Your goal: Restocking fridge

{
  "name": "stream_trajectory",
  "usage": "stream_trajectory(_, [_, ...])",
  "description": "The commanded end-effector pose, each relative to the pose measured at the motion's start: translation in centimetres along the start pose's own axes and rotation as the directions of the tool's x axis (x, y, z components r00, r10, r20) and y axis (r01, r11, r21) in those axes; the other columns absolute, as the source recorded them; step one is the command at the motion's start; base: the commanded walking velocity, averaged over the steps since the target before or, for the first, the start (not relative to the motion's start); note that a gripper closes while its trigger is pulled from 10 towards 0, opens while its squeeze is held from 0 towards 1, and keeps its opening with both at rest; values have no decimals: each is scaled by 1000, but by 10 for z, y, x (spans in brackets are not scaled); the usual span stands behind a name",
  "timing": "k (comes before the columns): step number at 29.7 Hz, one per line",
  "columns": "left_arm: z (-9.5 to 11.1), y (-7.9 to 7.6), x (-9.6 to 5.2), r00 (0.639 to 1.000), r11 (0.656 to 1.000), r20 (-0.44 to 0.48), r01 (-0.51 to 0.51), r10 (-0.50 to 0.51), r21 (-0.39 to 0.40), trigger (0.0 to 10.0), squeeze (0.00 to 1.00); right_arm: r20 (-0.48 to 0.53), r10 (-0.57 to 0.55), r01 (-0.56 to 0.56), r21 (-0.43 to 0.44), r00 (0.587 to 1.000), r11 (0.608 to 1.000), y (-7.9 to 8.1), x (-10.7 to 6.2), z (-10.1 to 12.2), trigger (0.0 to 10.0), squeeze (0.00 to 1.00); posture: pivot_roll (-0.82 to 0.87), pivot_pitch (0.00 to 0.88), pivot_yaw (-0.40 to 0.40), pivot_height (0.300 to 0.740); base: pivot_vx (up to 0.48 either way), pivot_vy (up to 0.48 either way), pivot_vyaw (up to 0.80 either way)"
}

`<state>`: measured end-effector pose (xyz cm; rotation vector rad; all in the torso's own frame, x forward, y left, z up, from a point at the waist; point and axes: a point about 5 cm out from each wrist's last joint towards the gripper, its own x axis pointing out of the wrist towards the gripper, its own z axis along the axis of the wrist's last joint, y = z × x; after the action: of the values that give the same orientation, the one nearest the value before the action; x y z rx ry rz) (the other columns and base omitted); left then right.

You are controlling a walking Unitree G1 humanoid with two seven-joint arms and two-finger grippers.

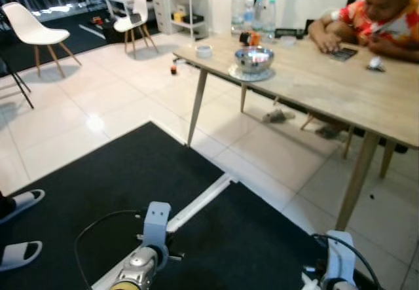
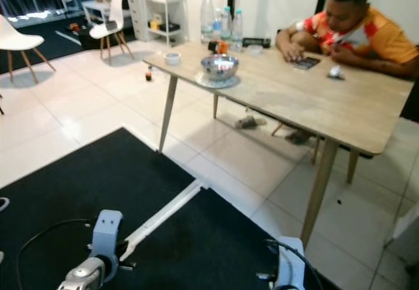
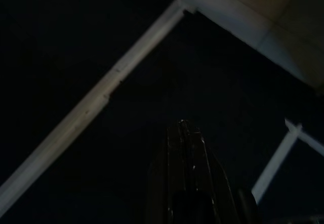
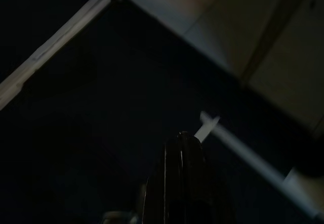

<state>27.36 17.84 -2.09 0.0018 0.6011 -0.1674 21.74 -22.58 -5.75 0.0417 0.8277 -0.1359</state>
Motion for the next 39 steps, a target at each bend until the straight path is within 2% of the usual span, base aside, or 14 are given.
stream_trajectory(1, [-9, 4, -3, 1000, 1000, -28, -13, 13, -4, 10000, 0, -18, 9, -9, 17, 1000, 1000, 5, -1, -7, 10000, 0, -56, 5, 29, 740, 349, 0, 0])
stream_trajectory(15, [-9, 5, -4, 999, 1000, -29, -12, 12, -2, 10000, 0, -23, 6, -6, 19, 1000, 1000, 5, -1, -7, 10000, 0, -53, 0, 30, 740, 344, 0, 0])
stream_trajectory(36, [-8, 6, -4, 999, 1000, -32, -8, 8, 9, 10000, 0, -24, 2, -1, 35, 1000, 999, 7, -1, -9, 10000, 0, -47, 0, 38, 740, 340, 0, -800])
stream_trajectory(39, [-8, 7, -4, 999, 1000, -33, -8, 8, 9, 10000, 0, -26, 2, -1, 41, 1000, 999, 7, -1, -10, 10000, 0, -47, 0, 38, 740, 338, 0, -135])
